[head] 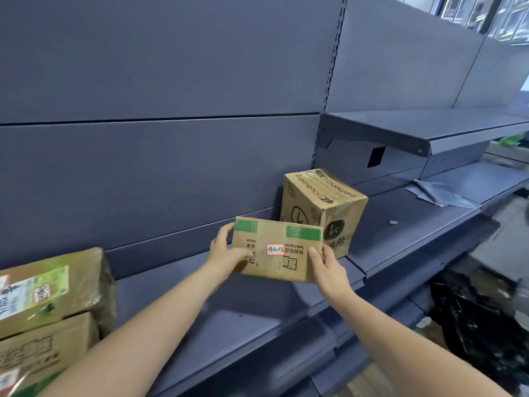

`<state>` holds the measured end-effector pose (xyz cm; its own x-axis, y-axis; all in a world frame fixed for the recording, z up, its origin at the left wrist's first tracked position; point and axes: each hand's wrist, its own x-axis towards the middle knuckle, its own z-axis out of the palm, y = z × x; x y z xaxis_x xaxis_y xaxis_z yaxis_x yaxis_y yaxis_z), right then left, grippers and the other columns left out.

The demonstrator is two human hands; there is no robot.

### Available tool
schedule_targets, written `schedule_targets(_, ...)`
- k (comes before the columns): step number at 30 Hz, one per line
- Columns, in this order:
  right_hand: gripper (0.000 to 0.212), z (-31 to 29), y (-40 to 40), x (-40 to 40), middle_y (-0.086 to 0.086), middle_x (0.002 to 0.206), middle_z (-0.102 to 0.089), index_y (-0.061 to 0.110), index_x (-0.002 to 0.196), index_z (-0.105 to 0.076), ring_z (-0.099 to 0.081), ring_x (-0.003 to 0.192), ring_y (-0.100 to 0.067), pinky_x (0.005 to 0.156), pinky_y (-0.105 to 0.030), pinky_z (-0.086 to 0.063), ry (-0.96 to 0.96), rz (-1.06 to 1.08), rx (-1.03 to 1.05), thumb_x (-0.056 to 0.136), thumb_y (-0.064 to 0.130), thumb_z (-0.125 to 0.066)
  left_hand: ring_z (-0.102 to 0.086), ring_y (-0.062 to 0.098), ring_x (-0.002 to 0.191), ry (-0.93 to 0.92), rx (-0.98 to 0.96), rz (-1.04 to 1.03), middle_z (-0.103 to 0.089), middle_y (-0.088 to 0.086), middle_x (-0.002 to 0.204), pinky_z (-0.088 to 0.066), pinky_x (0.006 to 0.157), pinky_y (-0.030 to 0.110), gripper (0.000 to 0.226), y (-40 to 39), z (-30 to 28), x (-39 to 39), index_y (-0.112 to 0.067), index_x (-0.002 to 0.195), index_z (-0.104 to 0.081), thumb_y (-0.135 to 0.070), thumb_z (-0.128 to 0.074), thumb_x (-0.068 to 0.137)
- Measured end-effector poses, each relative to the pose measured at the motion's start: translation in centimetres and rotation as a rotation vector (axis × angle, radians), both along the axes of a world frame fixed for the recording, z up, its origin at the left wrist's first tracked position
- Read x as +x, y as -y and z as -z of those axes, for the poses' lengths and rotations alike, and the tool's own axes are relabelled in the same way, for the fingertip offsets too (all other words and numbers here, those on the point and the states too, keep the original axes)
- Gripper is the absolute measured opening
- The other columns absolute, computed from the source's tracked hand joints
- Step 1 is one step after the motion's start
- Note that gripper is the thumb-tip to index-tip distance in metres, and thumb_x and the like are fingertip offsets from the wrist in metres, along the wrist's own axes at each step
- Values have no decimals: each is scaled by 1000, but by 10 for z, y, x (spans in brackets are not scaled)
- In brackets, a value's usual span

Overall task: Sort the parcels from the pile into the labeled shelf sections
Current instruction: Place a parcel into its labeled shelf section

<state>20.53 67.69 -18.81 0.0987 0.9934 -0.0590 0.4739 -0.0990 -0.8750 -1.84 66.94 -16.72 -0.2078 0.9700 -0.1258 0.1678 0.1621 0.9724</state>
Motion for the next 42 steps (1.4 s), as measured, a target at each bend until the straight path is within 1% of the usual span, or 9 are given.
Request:
schedule_targets(4, 42, 0, 8, -2, -7, 129, -58, 25, 136, -39, -53, 117, -29, 97, -39, -41, 17, -20, 5, 101, 48, -35, -60, 12, 107, 87, 6, 58, -61, -13, 114, -51, 92, 31, 93, 25, 5, 3, -42, 142, -29, -5, -73, 69)
schedule_targets(7, 41, 1, 15, -5, -8, 126, -59, 23, 133, -38, -55, 114, -30, 96, -41, -43, 38, -38, 12, 101, 48, -33, -58, 12, 112, 57, 12, 60, -58, -17, 116, -48, 99, 33, 110, 42, 9, 4, -38, 153, -15, -10, -73, 64)
schedule_targets(13, 43, 6, 27, -13, -9, 130, -58, 24, 137, -38, -53, 118, -32, 98, -43, -41, 44, -80, 25, 102, 47, -30, -52, -7, 90, 21, 23, 13, -52, -23, 106, -40, 57, 0, 97, 80, 1, 10, -31, 154, -5, 6, -63, 85)
schedule_targets(16, 48, 9, 36, -18, -7, 133, -56, 27, 144, -33, -51, 121, -32, 101, -43, -39, 33, -114, 26, 102, 49, -29, -51, 1, 100, 4, 3, -26, -48, -30, 108, -38, 72, 8, 99, 94, 5, 7, -33, 154, -4, -2, -67, 85)
schedule_targets(20, 51, 12, 45, -25, -7, 135, -56, 27, 146, -31, -51, 123, -33, 102, -44, -40, 49, -167, 42, 101, 51, -30, -55, 0, 107, -69, -27, -72, -58, -20, 121, -42, 81, 17, 81, 107, 15, -3, -48, 134, -34, -15, -77, 73)
schedule_targets(23, 50, 13, 52, -32, -8, 129, -60, 24, 140, -36, -55, 116, -32, 98, -44, -44, 86, -205, 57, 99, 53, -32, -52, 12, 120, -93, -32, -120, -53, -16, 130, -42, 103, 38, 93, 116, 21, -12, -56, 132, -34, -41, -81, 53)
schedule_targets(25, 50, 16, 57, -37, -9, 126, -61, 23, 136, -38, -57, 113, -33, 96, -45, -45, 116, -218, 71, 98, 55, -34, -52, 14, 122, -116, -34, -130, -53, -16, 131, -41, 106, 45, 103, 118, 30, -21, -59, 136, -29, -48, -82, 48)
schedule_targets(35, 50, 14, 86, -66, -7, 120, -65, 23, 135, -41, -59, 108, -30, 89, -40, -47, 148, -247, 124, 98, 55, -34, -53, 12, 121, -71, -21, -172, -57, -29, 120, -43, 106, 42, 109, 160, 25, -43, -51, 143, -26, -46, -81, 48)
schedule_targets(42, 44, 6, 124, -92, -3, 115, -65, 24, 129, -43, -59, 103, -25, 87, -40, -48, 152, -239, 140, 98, 54, -34, -47, 13, 125, -42, 53, -196, -52, -16, 127, -38, 98, 27, 98, 193, 23, -66, -35, 149, -23, -12, -82, 74)
